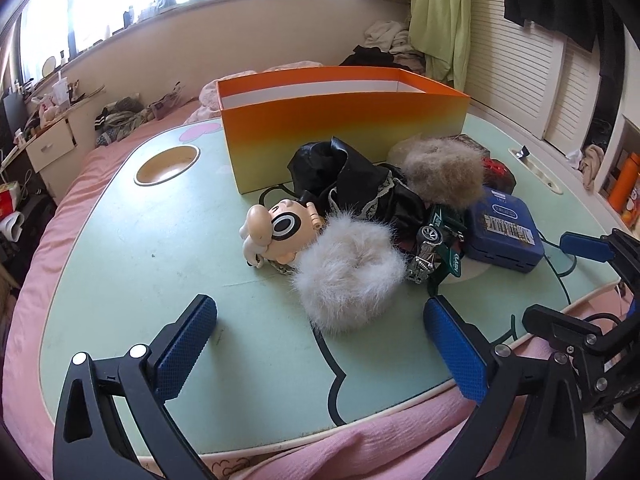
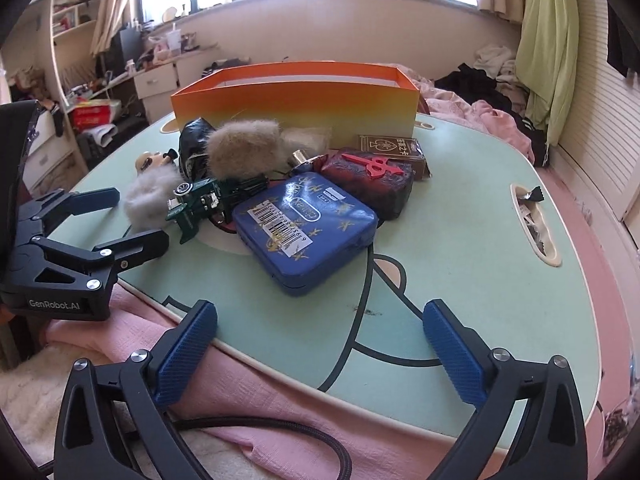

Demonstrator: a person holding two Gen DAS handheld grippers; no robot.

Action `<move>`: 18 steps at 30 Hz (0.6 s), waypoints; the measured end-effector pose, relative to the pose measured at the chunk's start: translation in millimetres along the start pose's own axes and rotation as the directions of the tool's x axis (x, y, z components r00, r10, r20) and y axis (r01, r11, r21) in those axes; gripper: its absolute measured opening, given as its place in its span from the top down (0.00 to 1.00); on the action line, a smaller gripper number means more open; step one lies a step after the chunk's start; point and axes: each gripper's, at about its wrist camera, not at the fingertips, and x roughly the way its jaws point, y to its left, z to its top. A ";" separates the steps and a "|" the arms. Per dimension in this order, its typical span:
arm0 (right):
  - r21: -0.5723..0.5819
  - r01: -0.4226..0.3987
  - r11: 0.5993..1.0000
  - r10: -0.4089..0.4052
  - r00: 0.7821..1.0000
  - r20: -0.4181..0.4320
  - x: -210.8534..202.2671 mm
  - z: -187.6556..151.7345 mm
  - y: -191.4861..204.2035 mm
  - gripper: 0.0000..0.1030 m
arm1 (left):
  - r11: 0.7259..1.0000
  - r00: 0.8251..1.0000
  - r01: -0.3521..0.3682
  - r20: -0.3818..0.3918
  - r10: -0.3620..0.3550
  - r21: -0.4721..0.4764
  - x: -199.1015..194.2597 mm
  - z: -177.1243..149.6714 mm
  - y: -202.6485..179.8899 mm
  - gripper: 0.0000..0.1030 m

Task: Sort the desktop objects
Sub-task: 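Move the left gripper to the white fluffy ball and grasp it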

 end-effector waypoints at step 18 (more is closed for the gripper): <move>-0.001 0.000 1.000 0.000 1.000 0.003 -0.4 -1.1 1.3 0.00 | 1.000 1.000 0.002 0.001 -0.002 0.001 1.4 -1.1 0.4 0.00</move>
